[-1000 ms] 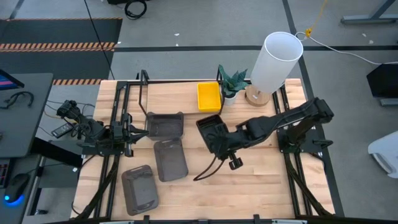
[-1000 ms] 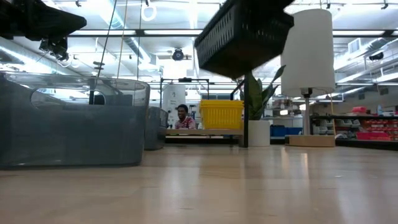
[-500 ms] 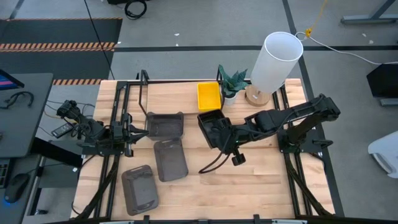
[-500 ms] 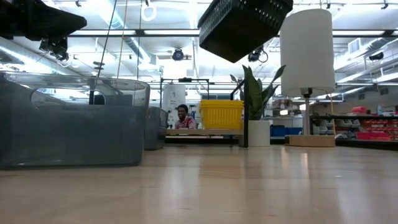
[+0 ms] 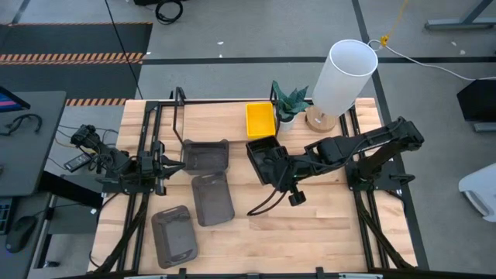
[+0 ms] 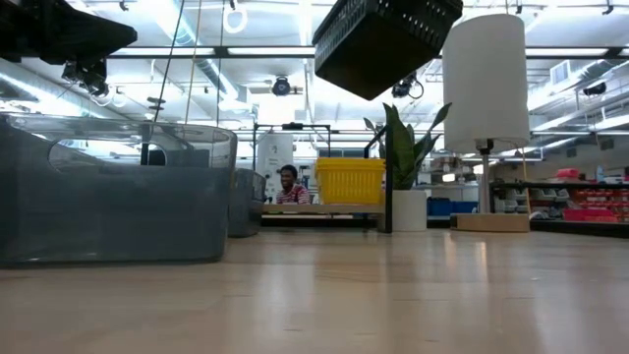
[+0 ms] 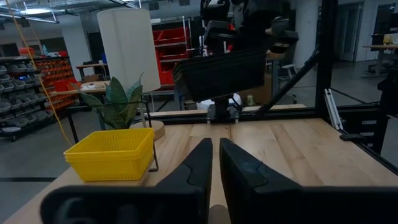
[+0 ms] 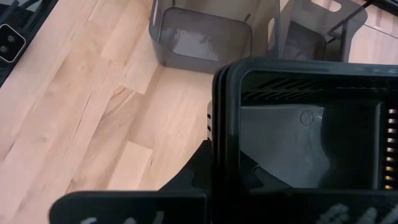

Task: Stack baskets on shelf by color
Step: Put the stacked black baskets on the shelf

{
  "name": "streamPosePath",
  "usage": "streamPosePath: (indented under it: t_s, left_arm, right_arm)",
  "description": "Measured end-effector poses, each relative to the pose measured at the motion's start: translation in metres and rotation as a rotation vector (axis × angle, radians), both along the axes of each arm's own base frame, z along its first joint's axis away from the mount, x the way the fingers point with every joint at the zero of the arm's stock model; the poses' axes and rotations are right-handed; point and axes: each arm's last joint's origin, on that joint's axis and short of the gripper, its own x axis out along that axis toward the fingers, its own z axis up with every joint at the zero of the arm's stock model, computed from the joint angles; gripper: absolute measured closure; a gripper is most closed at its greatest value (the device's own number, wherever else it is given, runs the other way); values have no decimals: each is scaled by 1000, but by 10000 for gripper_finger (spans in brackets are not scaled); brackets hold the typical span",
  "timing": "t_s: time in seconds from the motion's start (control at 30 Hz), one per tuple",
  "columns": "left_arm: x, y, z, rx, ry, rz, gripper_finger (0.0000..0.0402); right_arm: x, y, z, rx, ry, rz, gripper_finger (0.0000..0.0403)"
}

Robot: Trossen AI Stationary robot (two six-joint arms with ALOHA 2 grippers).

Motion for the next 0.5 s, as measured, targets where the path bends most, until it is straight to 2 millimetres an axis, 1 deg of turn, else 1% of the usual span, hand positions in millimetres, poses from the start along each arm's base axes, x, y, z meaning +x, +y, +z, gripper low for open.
streamPosePath:
  t_s: [0.3, 0.5]
  left_arm:
    - [0, 0, 0, 0, 0, 0, 373]
    - [0, 0, 0, 0, -1, 0, 367]
  right_arm:
    - [1, -5, 0, -13, 0, 3, 386]
    - [4, -11, 1, -18, -13, -5, 386]
